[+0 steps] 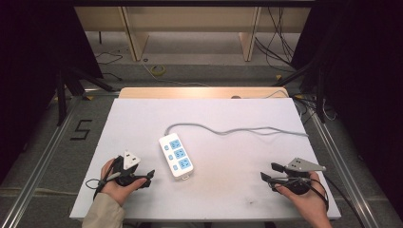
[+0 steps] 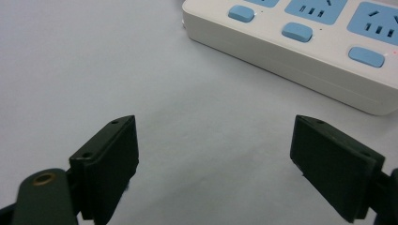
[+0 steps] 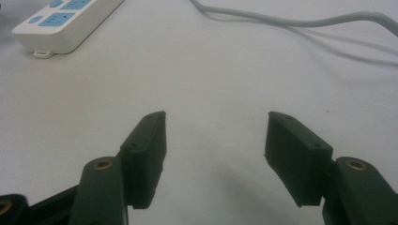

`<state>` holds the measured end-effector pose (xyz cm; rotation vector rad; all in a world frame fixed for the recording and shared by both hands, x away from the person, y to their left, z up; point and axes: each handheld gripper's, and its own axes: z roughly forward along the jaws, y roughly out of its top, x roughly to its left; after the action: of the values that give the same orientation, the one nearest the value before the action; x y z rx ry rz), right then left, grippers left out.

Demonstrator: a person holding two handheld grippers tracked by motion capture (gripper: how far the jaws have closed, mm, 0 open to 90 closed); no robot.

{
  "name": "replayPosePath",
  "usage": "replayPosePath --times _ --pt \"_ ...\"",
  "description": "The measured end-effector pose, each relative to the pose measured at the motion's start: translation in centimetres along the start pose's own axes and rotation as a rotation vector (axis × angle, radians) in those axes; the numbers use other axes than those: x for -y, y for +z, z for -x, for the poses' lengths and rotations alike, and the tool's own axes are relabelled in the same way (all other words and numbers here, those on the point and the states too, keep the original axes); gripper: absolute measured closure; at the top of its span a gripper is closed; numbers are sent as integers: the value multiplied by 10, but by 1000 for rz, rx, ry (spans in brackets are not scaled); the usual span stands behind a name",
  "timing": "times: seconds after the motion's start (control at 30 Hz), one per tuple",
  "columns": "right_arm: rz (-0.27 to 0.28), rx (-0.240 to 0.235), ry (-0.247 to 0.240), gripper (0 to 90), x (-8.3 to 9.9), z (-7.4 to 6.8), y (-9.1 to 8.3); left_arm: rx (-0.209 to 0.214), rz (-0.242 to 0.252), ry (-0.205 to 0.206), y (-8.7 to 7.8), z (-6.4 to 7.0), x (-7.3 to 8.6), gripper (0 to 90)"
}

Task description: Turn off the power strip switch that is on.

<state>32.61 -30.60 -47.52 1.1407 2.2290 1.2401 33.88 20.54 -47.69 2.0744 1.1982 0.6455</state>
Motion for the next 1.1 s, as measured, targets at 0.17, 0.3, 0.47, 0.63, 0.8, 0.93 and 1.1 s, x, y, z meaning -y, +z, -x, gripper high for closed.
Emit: replayPosePath --times 0.17,0.3,0.47,0.63,0.8,0.93,1.1 --pt "1 2 0 397 0 0 0 -2 1 -3 0 -1 0 158" --pt "2 1 -4 398 -1 -1 1 6 2 -3 -1 -2 0 166" --pt "0 0 -4 398 -1 -2 1 14 24 -5 -3 -3 -3 299" --pt "-2 1 -4 401 0 -2 1 21 32 5 -6 -4 -6 482" --pt "-3 3 -4 401 -1 -2 1 32 52 56 -10 -4 -10 729" --pt "-4 3 -5 401 -1 -2 1 46 49 67 -12 -4 -12 859" --pt "-2 3 -5 400 -1 -2 1 65 46 52 -13 -3 -13 895"
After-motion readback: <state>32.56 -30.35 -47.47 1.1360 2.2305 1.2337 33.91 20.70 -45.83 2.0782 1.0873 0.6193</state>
